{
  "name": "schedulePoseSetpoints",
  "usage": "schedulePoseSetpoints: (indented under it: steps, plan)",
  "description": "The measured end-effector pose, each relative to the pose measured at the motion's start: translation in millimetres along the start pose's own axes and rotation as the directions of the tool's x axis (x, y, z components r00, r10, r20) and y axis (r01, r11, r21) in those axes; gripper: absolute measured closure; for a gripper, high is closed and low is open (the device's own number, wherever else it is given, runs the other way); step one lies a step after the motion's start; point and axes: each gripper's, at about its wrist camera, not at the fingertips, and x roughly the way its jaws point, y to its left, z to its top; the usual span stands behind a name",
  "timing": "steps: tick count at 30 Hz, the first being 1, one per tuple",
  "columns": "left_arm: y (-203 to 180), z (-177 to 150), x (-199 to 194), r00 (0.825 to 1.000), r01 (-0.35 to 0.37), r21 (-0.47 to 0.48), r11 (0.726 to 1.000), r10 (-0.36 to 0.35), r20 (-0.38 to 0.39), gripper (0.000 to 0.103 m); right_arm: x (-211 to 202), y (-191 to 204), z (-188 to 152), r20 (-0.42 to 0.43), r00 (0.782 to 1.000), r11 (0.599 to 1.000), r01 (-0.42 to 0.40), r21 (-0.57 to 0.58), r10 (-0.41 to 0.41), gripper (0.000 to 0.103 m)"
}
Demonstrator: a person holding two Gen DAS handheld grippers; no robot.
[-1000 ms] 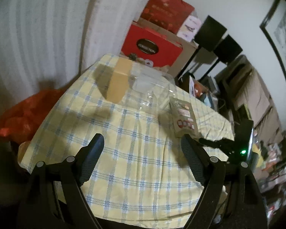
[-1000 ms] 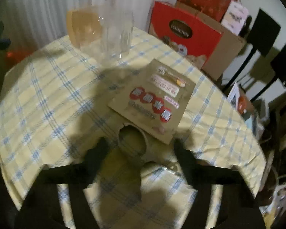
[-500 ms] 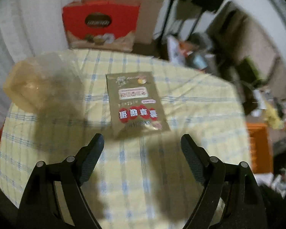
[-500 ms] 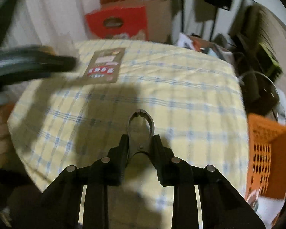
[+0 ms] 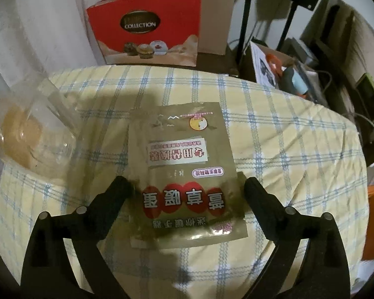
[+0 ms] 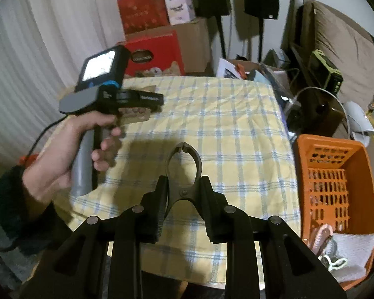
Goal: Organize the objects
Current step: 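Move both open grippers away from the basket toward the brown packet on the table, then close the left gripper on the brown printed packet and lift it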
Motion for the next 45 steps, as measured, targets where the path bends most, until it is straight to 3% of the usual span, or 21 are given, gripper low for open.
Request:
schedulePoseSetpoints:
  steps: [2,8,11,12,16,18,20,23,26,32,37,45]
  plan:
    - [5.1,-1.0,1.1,1.000,-0.007,-0.018,1.000,0.007,0.003,0.000,4.5,-1.1,0.2,0.004,1.000,1.000,-0.012,0.004,0.012,0.078]
    - [9.6,-3.4,2.7,0.998,-0.019,-0.039,0.999,0.021,0.063,0.000,11.9,6.2,-1.6,-0.001,0.999,0.999,-0.047,-0.008,0.047,0.077]
    - [10.5,0.4,3.9,1.000,-0.009,-0.017,1.000,0.010,0.026,0.000,15.2,8.2,-1.6,0.003,0.999,0.999,-0.049,-0.010,0.049,0.077]
    - [10.3,1.6,3.3,1.000,-0.005,-0.011,1.000,0.005,0.017,0.002,16.2,8.4,-1.5,0.001,0.999,0.999,-0.050,-0.010,0.050,0.077]
    - [13.2,-5.9,-9.3,0.998,0.003,0.002,1.000,-0.003,0.060,0.041,11.3,7.1,-4.7,0.012,1.000,1.000,-0.027,0.000,0.027,0.077]
    - [12.9,-10.9,-14.0,0.997,0.007,0.024,1.000,-0.009,0.080,0.049,8.5,5.8,-6.0,0.017,0.999,0.999,-0.043,0.011,0.043,0.077]
    - [10.5,-17.2,-18.6,0.996,0.013,0.066,0.998,-0.019,0.087,0.051,6.3,6.1,-5.9,0.019,0.999,0.999,-0.035,0.010,0.035,0.077]
    - [17.6,-27.8,-29.1,0.994,0.082,0.066,0.994,-0.087,0.066,0.052,1.1,10.0,-5.5,0.029,0.999,0.999,-0.034,0.006,0.034,0.077]
    - [38.8,-44.9,-56.1,0.972,0.225,0.021,0.974,-0.226,0.065,0.052,-7.9,15.7,-6.5,0.047,0.998,0.999,-0.043,0.005,0.043,0.077]
    - [70.9,-77.0,-112.7,0.934,0.331,0.018,0.944,-0.330,0.134,0.052,-24.7,22.5,-9.8,0.075,0.996,0.999,-0.042,0.000,0.042,0.077]
    - [90.1,-98.4,-156.4,0.909,0.370,0.032,0.929,-0.369,0.193,0.052,-39.2,28.5,-12.4,0.112,0.992,0.998,-0.064,0.016,0.062,0.077]
    - [105.0,-114.5,-205.4,0.894,0.357,0.061,0.932,-0.360,0.266,0.052,-60.5,39.3,-18.5,0.154,0.987,0.998,-0.057,0.013,0.054,0.077]
